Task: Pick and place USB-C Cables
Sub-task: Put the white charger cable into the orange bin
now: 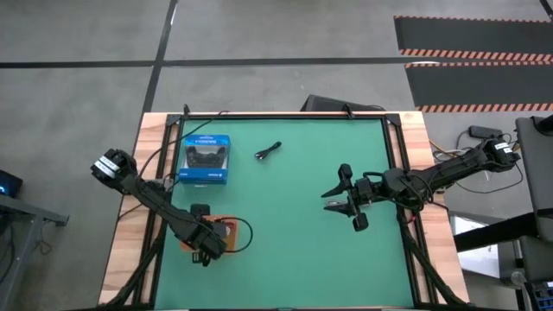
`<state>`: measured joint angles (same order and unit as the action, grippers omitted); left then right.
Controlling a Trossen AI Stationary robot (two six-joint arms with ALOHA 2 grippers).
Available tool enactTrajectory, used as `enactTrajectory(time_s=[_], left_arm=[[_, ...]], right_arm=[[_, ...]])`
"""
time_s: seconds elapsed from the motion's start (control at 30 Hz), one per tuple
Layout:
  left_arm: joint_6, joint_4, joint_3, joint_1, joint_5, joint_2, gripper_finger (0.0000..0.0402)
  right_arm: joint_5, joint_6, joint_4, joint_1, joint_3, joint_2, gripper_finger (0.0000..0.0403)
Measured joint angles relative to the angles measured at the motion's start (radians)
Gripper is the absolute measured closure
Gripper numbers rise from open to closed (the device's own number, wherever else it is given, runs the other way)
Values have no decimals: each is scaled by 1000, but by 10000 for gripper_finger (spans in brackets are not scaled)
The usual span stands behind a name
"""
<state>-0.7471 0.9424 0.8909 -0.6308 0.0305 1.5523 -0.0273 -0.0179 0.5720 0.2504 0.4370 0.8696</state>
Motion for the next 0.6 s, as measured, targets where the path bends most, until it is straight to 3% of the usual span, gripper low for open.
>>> enactTrajectory(time_s=[0.6], left_arm=[[-6,0,-2,0,-26,0,345]], right_arm=[[0,-27,-14,0,0,0,250]])
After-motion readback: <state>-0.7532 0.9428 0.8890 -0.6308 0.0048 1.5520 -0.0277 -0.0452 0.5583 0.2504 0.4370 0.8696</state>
